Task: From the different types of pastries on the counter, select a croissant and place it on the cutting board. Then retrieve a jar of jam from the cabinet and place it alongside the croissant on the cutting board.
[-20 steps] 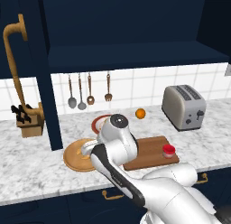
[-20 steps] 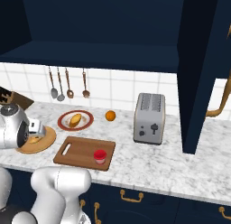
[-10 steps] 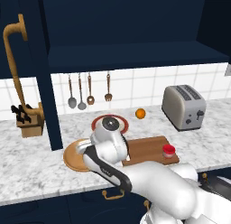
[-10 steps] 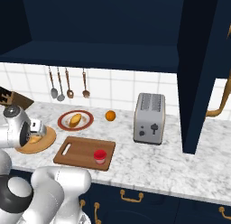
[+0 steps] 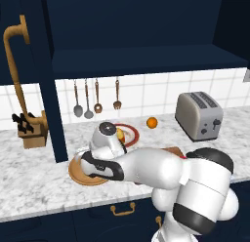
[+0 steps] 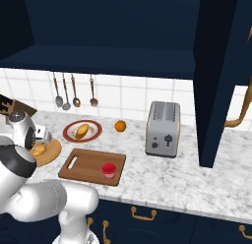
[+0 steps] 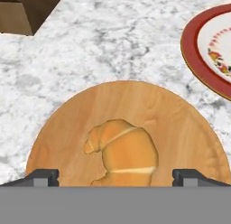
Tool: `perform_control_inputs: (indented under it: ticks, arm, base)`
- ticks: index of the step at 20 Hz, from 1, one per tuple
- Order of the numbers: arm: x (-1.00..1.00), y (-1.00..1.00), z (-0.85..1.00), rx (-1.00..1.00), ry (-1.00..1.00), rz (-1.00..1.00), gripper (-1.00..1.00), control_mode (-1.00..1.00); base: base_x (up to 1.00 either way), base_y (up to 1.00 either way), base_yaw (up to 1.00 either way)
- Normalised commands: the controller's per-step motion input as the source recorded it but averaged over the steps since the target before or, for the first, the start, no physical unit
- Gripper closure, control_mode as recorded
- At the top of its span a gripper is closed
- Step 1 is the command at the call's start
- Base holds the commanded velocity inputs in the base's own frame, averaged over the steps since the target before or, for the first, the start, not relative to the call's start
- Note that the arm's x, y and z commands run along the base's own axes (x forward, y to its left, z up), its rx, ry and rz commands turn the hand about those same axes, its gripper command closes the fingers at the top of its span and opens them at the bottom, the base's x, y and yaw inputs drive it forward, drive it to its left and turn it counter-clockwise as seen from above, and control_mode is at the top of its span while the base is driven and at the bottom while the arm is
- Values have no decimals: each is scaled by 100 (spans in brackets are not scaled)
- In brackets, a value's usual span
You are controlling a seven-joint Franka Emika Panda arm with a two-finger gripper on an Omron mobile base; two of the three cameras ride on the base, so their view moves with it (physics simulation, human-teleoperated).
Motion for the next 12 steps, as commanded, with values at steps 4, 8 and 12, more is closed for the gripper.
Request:
perform_control_inputs:
  ticks: [4, 8, 12]
  arm:
    - [16, 3, -1, -1, 1, 0, -100, -100]
    - [0, 3, -72, -8, 11, 0, -100, -100]
    - [0, 0, -37, -2, 8, 0, -100, -100]
  base:
    - [0, 0, 0]
    - [0, 0, 0]
    - [0, 0, 0]
